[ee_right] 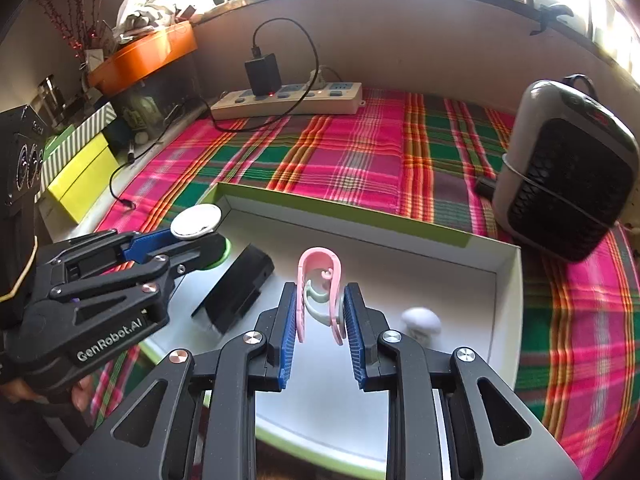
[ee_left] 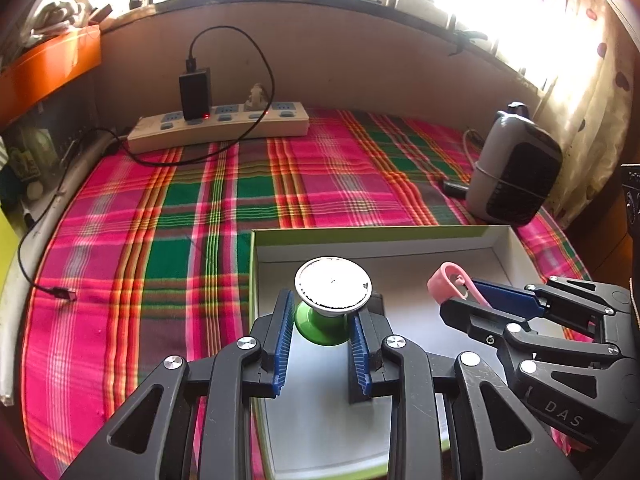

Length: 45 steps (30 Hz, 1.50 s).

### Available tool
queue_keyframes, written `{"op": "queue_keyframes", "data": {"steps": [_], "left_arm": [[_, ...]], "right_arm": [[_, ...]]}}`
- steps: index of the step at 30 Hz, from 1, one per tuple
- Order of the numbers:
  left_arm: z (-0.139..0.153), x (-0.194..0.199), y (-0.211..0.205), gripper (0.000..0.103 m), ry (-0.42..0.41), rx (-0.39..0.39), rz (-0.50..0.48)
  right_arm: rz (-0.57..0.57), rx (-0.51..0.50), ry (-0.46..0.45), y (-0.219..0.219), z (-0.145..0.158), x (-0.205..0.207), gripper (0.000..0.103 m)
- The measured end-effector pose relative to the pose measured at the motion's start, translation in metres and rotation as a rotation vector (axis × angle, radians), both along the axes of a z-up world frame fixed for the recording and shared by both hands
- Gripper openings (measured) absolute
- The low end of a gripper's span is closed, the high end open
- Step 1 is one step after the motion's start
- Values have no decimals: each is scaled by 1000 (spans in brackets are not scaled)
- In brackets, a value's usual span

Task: Organize objects
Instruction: 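Carry the spool and the pink clip into the white box with both grippers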

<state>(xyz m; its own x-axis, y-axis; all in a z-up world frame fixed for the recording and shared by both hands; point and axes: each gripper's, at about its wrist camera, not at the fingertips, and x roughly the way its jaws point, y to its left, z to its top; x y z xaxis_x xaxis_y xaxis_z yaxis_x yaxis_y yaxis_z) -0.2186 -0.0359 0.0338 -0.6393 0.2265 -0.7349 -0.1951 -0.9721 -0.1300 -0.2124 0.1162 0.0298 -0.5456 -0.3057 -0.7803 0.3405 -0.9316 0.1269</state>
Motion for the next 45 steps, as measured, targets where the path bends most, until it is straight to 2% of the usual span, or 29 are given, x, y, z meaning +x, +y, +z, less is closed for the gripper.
{"op": "queue_keyframes", "data": {"steps": [17,45], "left_arm": [[-10,-22,10,25,-10,-31,-34],[-13,-22,13,25,-19,-32,-41]], "right_arm": [[-5,37,-52,-8,-19,-29,24],[-14,61,-52,-10,-22,-32,25]]}}
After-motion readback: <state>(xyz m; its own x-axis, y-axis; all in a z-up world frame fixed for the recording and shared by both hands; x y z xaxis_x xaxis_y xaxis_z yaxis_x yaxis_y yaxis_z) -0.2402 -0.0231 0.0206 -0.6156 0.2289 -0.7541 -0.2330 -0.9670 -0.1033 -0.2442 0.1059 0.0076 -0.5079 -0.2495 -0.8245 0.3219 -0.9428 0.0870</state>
